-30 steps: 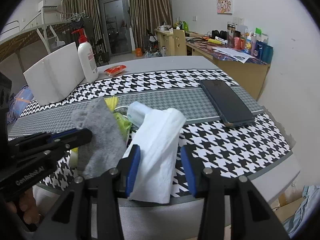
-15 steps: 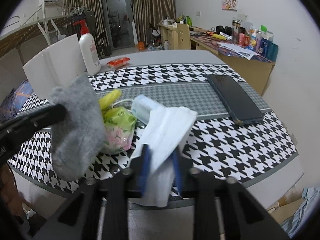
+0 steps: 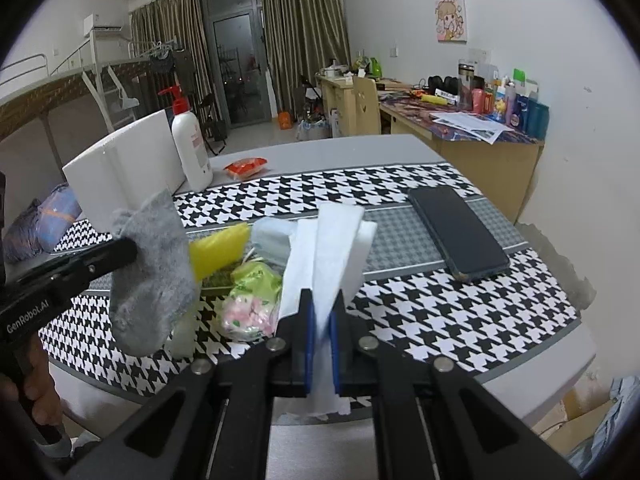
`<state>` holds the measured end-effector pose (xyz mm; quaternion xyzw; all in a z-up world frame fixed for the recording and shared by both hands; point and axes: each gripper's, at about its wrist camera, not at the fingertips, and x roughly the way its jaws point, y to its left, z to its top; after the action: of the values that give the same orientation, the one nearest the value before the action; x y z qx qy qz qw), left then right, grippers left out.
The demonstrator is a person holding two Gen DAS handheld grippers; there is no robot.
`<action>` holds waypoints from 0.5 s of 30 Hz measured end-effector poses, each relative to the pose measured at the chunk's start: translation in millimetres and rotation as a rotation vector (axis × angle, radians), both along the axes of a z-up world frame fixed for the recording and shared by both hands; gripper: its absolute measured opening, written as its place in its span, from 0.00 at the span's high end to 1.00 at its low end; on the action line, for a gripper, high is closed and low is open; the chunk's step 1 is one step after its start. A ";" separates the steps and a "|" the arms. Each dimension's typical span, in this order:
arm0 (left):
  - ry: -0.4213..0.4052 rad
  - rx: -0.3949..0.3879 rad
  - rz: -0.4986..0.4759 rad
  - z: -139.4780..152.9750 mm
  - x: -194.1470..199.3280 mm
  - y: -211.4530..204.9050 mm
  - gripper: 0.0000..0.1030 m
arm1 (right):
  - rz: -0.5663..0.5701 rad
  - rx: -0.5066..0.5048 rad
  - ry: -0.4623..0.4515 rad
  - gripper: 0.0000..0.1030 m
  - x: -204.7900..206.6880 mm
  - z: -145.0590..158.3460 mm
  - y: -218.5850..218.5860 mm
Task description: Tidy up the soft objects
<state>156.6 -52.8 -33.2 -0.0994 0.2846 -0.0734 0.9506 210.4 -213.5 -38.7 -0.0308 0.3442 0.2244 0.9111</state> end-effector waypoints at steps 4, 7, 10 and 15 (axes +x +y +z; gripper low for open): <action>0.001 0.002 0.015 1.3 -3.7 5.8 0.92 | -0.015 -0.044 0.013 0.90 4.7 -11.6 7.8; -0.002 0.003 0.022 2.1 -6.6 8.7 0.92 | -0.009 -0.057 0.013 0.73 4.8 -14.8 12.2; 0.001 -0.002 0.012 1.7 -8.4 8.0 0.92 | -0.008 -0.051 -0.009 0.57 1.5 -13.3 12.8; -0.002 -0.002 -0.006 2.8 -13.8 4.2 0.92 | -0.002 -0.059 -0.006 0.57 -1.3 -14.9 17.0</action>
<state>142.8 -48.6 -30.4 -0.0995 0.2838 -0.0766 0.9506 209.1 -196.6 -53.6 -0.0579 0.3479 0.2132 0.9111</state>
